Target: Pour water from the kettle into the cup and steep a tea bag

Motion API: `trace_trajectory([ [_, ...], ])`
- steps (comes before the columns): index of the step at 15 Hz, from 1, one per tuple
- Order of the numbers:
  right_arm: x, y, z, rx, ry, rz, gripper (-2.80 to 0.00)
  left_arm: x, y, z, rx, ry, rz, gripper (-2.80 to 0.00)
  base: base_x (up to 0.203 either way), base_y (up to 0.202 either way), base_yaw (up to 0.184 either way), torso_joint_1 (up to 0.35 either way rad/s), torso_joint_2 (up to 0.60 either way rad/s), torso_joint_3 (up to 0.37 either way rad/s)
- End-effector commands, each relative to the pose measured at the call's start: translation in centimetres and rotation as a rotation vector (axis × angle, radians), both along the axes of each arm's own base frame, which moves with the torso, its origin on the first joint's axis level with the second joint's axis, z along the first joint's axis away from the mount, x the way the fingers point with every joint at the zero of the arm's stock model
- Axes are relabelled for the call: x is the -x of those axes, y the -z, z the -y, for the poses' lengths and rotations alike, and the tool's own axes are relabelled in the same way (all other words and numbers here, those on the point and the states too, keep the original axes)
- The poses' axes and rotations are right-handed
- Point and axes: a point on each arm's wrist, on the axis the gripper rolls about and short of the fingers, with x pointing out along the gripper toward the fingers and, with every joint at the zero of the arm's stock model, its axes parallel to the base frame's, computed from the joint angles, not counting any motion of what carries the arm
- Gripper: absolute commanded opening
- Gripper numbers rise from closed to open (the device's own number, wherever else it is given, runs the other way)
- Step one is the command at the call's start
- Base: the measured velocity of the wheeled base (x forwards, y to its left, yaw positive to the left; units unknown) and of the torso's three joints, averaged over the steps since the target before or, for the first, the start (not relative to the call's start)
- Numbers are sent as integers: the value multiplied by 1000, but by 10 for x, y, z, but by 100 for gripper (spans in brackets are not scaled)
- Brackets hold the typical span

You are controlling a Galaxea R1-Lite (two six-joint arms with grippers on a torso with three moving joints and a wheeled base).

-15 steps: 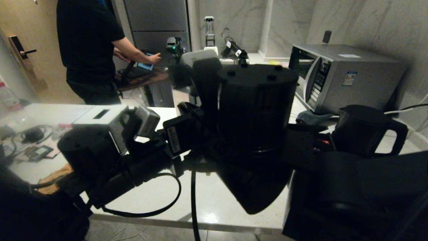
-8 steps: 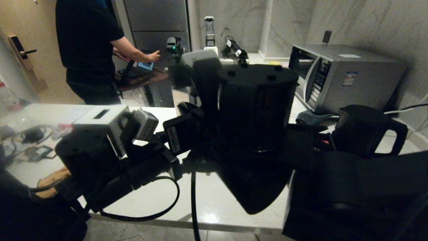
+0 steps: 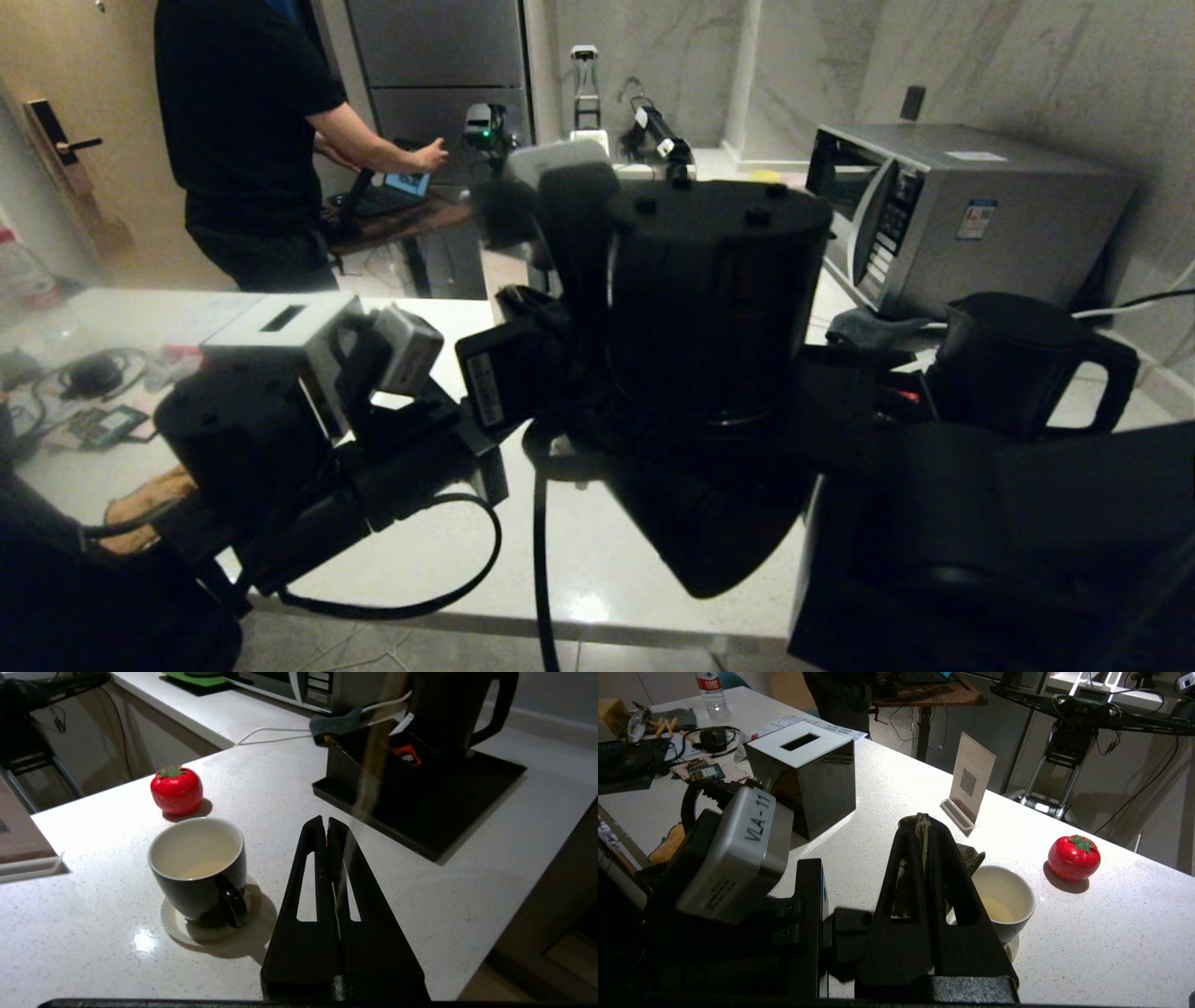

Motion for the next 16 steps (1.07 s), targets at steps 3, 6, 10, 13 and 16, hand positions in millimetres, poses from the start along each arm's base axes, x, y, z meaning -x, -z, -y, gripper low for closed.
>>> trace_trajectory([
  [3, 0, 1, 0, 2, 3, 1, -280, 0, -1, 0, 3, 1, 5, -280, 0, 0, 0, 0, 0, 0],
  [6, 0, 2, 0, 5, 3, -1, -280, 1, -1, -1, 4, -1, 7, -280, 0, 0, 0, 0, 0, 0],
  [10, 2, 19, 5, 30, 4, -13, -280, 1, -3, -1, 9, -4, 12, -280, 0, 0, 0, 0, 0, 0],
  [13, 6, 33, 11, 43, 4, -20, -280, 1, -3, -1, 9, -5, 13, -280, 0, 0, 0, 0, 0, 0],
  [16, 8, 48, 16, 56, 5, -26, -280, 2, -3, -1, 9, -4, 12, -280, 0, 0, 0, 0, 0, 0],
])
